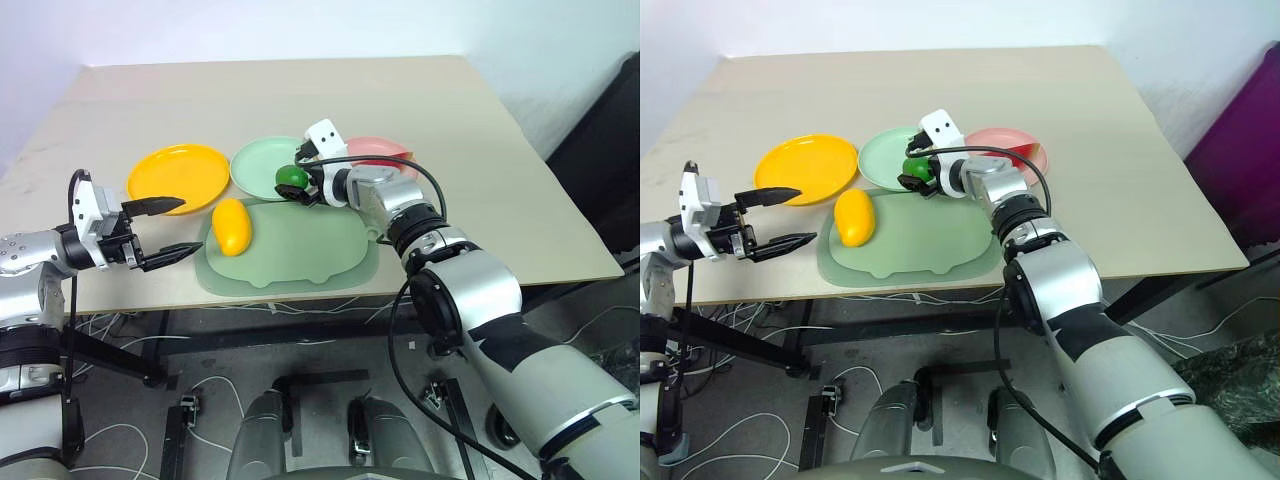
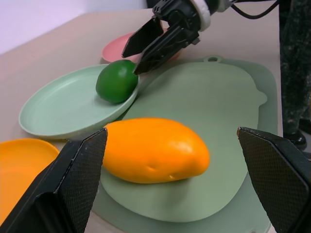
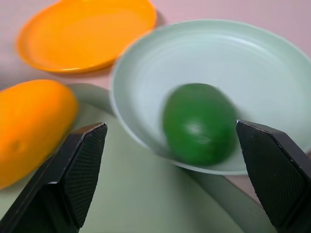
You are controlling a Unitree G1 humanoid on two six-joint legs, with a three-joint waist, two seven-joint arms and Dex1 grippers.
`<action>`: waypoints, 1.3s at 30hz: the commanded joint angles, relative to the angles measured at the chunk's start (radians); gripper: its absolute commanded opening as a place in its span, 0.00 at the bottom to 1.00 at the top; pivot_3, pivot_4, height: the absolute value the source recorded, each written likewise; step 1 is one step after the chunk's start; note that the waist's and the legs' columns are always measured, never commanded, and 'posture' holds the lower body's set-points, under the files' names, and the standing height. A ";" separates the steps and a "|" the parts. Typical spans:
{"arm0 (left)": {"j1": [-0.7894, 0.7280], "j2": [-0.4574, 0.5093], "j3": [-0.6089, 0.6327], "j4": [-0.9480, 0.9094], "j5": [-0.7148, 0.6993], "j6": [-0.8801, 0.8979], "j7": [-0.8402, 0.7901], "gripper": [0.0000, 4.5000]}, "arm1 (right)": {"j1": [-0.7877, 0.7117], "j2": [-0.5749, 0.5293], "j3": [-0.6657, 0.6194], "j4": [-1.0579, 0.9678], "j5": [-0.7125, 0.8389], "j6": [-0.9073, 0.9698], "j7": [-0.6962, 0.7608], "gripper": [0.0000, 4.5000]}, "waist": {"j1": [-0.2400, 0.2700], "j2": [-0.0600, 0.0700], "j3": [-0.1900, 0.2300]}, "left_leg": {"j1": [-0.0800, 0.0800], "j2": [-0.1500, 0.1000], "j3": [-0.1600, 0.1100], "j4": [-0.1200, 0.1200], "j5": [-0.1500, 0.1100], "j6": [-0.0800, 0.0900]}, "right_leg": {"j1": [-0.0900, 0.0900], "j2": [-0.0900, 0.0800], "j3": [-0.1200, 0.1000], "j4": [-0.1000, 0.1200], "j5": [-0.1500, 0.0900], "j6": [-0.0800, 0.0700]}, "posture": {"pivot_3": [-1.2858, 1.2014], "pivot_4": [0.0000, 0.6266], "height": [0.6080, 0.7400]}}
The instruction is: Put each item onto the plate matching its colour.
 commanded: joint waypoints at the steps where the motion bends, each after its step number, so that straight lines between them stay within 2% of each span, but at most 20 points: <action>1: -0.008 -0.003 -0.003 -0.015 0.011 -0.002 0.023 1.00 | -0.010 -0.030 -0.002 -0.106 0.024 0.021 0.089 1.00 | 0.000 0.000 0.000 | 0.000 0.000 0.000 0.000 0.000 0.000 | 0.000 0.000 0.000 0.000 0.000 0.000 | 0.52 0.24 0.98; 5: -0.015 -0.013 -0.031 -0.035 0.029 0.061 0.072 1.00 | 0.084 -0.101 0.037 -0.343 0.054 0.108 0.282 1.00 | 0.003 0.000 0.000 | 0.000 0.000 0.000 0.001 0.000 0.000 | 0.000 0.000 0.000 0.000 0.000 0.000 | 0.52 0.24 0.98; 10: -0.020 -0.019 -0.044 -0.113 0.026 0.185 0.149 1.00 | 0.206 -0.188 0.081 -0.623 0.094 0.214 0.404 1.00 | 0.003 0.000 0.000 | -0.001 0.001 -0.001 0.003 -0.001 0.002 | 0.000 0.000 0.001 0.000 0.000 0.000 | 0.52 0.24 0.98; 12: -0.006 -0.010 -0.059 -0.157 0.074 0.197 0.215 1.00 | 0.261 -0.242 0.098 -0.733 0.114 0.230 0.468 1.00 | 0.002 0.000 0.000 | -0.001 0.001 -0.001 0.003 -0.001 0.002 | 0.000 0.000 0.002 0.000 0.000 0.000 | 0.52 0.24 0.98; 14: 0.010 -0.008 -0.049 -0.233 0.042 0.265 0.241 1.00 | 0.300 -0.296 0.110 -0.797 0.125 0.237 0.512 1.00 | 0.004 0.000 0.000 | -0.001 0.001 -0.001 0.004 -0.002 0.003 | 0.000 0.000 0.002 0.000 0.000 0.000 | 0.52 0.24 0.98; 19: 0.045 -0.013 -0.012 -0.394 -0.027 0.437 0.332 1.00 | 0.333 -0.360 0.117 -0.840 0.149 0.264 0.545 1.00 | 0.001 0.000 0.000 | -0.001 0.002 0.000 0.004 -0.003 0.004 | -0.004 0.000 0.004 -0.001 0.001 0.000 | 0.52 0.24 0.98; 24: 0.058 -0.038 0.035 -0.627 -0.116 0.704 0.546 1.00 | 0.367 -0.431 0.122 -0.887 0.178 0.233 0.630 1.00 | 0.004 -0.001 0.000 | -0.001 0.003 0.002 0.004 -0.003 0.004 | -0.003 0.000 0.006 -0.001 0.001 0.000 | 0.52 0.24 0.98; 30: 0.022 -0.043 0.008 -0.766 -0.051 0.888 0.805 1.00 | 0.368 -0.461 0.127 -0.866 0.183 0.210 0.657 1.00 | 0.005 -0.001 0.000 | 0.000 0.003 0.002 0.006 -0.003 0.004 | -0.004 0.001 0.005 -0.001 0.002 0.001 | 0.52 0.24 0.98; 35: -0.072 -0.154 0.028 -0.815 -0.077 1.129 1.028 1.00 | 0.369 -0.458 0.132 -0.857 0.180 0.207 0.647 1.00 | 0.010 -0.001 0.000 | 0.000 0.003 0.002 0.007 -0.003 0.005 | -0.004 0.001 0.005 -0.002 0.003 0.002 | 0.52 0.24 0.98; 39: -0.153 -0.256 -0.031 -0.859 0.003 1.299 1.221 1.00 | 0.375 -0.456 0.137 -0.871 0.186 0.216 0.640 1.00 | 0.010 -0.002 0.000 | -0.001 0.002 0.003 0.007 -0.004 0.006 | 0.001 0.001 0.006 -0.003 0.004 0.004 | 0.52 0.24 0.98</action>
